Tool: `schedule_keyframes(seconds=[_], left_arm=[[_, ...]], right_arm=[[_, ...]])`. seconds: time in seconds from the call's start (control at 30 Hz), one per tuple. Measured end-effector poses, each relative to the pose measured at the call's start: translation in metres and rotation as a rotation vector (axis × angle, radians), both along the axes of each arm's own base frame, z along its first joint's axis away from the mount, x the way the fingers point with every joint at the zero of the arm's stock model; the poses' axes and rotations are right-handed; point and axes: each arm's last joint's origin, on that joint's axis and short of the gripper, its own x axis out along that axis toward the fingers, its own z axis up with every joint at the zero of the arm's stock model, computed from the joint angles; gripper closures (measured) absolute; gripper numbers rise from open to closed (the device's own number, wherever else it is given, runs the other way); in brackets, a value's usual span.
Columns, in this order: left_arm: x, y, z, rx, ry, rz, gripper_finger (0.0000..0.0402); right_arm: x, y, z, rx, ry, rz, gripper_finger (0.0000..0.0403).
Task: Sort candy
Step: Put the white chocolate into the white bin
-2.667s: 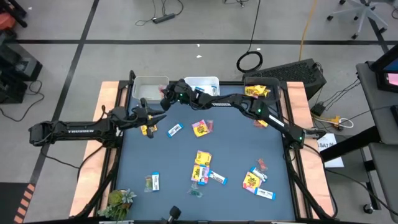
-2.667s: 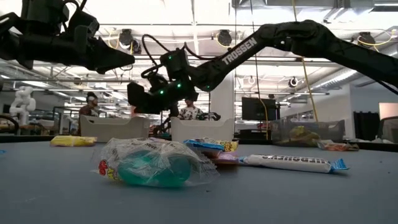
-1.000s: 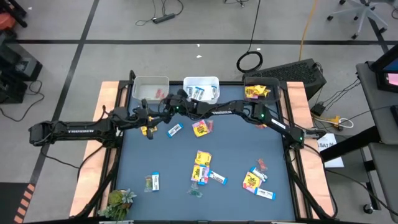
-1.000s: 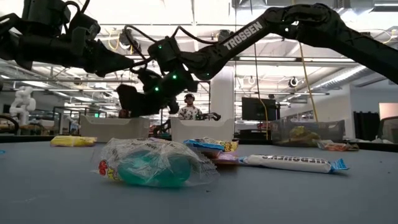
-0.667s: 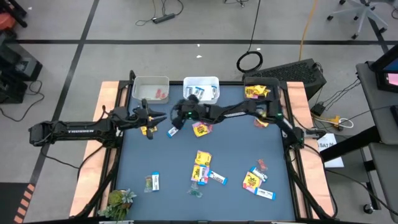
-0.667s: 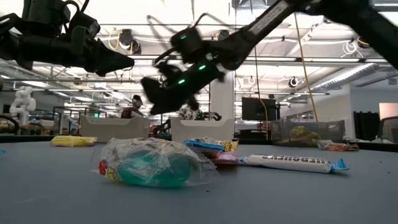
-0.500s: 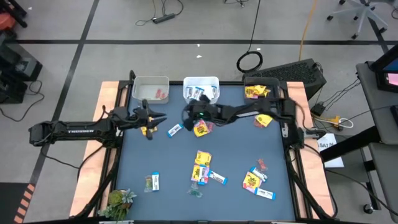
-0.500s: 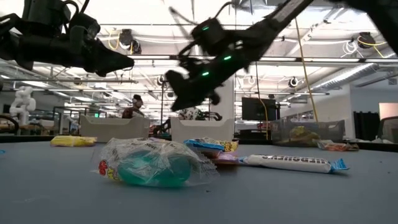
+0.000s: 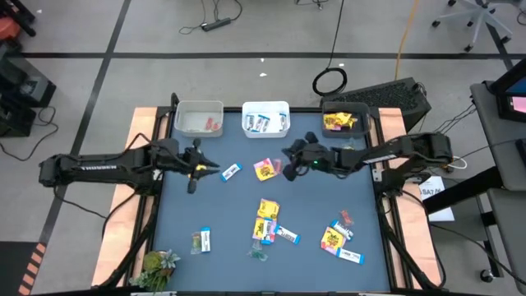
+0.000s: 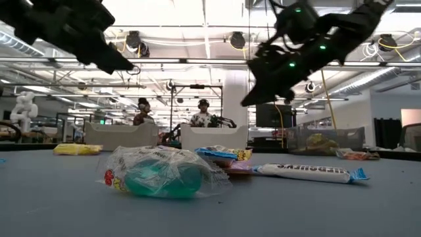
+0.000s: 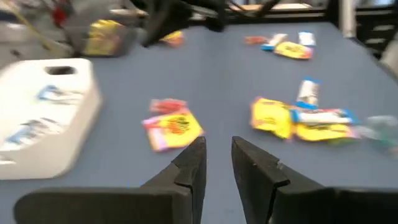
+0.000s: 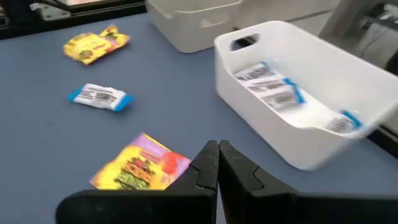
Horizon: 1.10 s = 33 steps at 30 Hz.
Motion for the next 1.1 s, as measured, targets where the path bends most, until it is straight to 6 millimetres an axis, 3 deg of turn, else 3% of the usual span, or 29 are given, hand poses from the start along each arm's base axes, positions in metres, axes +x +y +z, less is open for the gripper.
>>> schedule_keyframes(seconds=[0.2,0.67,0.83,0.97,1.1], left_arm=[[0.009,-0.027,0.004,-0.122,0.161,-0.113,0.0318],[0.013,-0.089,-0.021,-0.165,0.687,-0.259,0.0318],[0.013,-0.109,-0.034,-0.262,0.819,-0.309,0.0317],[0.02,-0.117,-0.044,-0.331,0.871,-0.271,0.0298],[0.027,-0.12,-0.051,-0.333,0.876,-0.268,0.0252]], right_arm=[[-0.019,0.008,-0.002,-0.016,-0.047,-0.001,0.0403],[-0.019,0.011,-0.002,-0.047,-0.047,0.002,0.0403],[-0.019,0.01,-0.001,-0.048,-0.051,0.001,0.0403],[-0.019,0.01,-0.001,-0.048,-0.051,0.002,0.0403],[-0.019,0.01,-0.001,-0.048,-0.05,0.002,0.0403]])
